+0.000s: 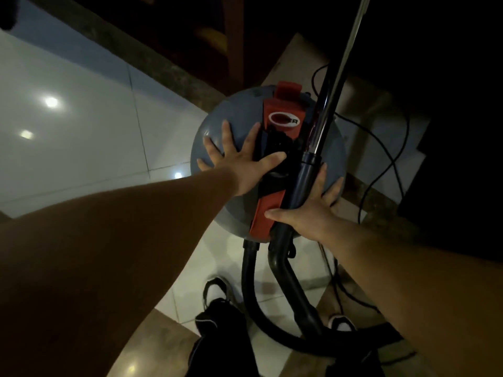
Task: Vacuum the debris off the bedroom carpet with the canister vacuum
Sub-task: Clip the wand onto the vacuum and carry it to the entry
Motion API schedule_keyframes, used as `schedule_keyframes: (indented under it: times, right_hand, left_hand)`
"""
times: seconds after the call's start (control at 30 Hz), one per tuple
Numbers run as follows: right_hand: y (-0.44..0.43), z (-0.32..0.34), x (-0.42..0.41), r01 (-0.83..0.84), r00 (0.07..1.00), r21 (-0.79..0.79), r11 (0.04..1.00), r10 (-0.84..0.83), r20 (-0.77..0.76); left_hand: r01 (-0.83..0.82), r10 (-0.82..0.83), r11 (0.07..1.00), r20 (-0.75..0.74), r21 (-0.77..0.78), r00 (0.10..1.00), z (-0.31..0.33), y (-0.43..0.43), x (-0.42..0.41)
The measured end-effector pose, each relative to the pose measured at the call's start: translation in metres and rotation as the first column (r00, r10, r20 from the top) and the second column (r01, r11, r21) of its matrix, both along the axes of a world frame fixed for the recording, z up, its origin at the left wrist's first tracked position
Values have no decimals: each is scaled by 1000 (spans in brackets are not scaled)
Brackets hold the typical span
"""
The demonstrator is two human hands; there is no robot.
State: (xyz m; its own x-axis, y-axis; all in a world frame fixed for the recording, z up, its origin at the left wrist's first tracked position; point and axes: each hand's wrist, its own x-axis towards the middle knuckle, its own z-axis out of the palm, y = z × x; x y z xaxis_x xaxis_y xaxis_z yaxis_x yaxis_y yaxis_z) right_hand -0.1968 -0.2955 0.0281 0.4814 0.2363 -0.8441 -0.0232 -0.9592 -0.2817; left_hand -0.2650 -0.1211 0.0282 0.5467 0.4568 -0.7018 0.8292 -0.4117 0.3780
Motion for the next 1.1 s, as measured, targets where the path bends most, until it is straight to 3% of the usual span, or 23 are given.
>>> schedule_keyframes:
  times: [0.17, 0.33, 0.93, 1.03, 1.1]
  right_hand:
    - [36, 1, -1, 64, 998, -39, 997, -65, -23]
    - [60, -2, 5, 142, 987, 17, 990, -141, -82]
    - [54, 0, -1, 288, 956, 69, 955, -283, -79]
    - [50, 2, -10, 400, 917, 167, 901, -390, -89]
    - [48, 10, -18, 578, 815, 258, 774, -563, -136]
  left_hand:
    - [99, -98, 995, -19, 9, 995, 3, 39, 16]
    - [181, -179, 983, -36, 43, 983, 6, 71, 36]
    - [205, -205, 979, -90, -7, 975, 22, 76, 58]
    - [203, -203, 979, -158, -15, 966, 35, 69, 69]
    - [206, -207, 978, -174, -23, 963, 38, 62, 71]
